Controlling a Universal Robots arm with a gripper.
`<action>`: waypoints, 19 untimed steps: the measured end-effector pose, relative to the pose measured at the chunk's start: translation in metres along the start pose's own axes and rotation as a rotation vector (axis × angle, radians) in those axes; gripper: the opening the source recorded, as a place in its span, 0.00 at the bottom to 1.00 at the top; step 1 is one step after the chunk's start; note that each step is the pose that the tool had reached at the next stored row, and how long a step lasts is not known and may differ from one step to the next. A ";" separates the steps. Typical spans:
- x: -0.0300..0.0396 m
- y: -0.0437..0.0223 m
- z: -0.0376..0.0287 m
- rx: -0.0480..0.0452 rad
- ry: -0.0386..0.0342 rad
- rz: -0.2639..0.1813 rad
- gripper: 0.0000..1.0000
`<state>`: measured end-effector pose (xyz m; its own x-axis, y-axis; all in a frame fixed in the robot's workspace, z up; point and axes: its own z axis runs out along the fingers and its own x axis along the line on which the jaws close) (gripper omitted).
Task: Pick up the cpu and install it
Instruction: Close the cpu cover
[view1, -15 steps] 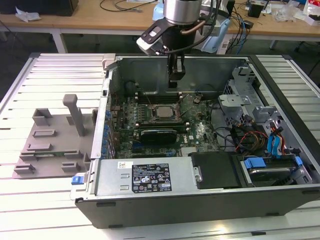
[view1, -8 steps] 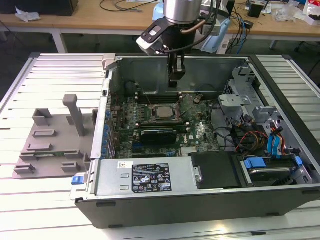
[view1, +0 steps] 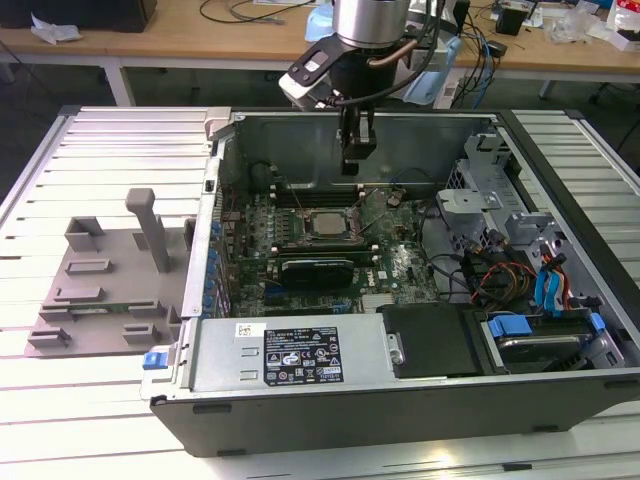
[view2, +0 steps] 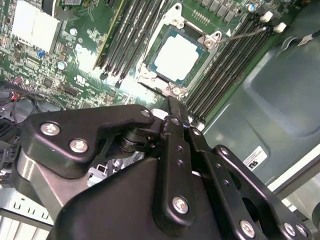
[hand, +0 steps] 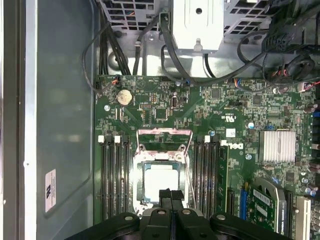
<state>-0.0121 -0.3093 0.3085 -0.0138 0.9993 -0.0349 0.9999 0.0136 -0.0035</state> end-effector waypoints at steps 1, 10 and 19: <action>0.0000 0.0030 0.0000 0.0000 -0.0002 0.000 0.11; -0.0004 0.0370 0.0002 0.0000 -0.0043 0.000 0.11; -0.0004 0.0698 0.0076 0.0016 -0.0144 0.000 0.11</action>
<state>0.0576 -0.3091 0.3007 -0.0138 0.9987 -0.0493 0.9999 0.0136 -0.0051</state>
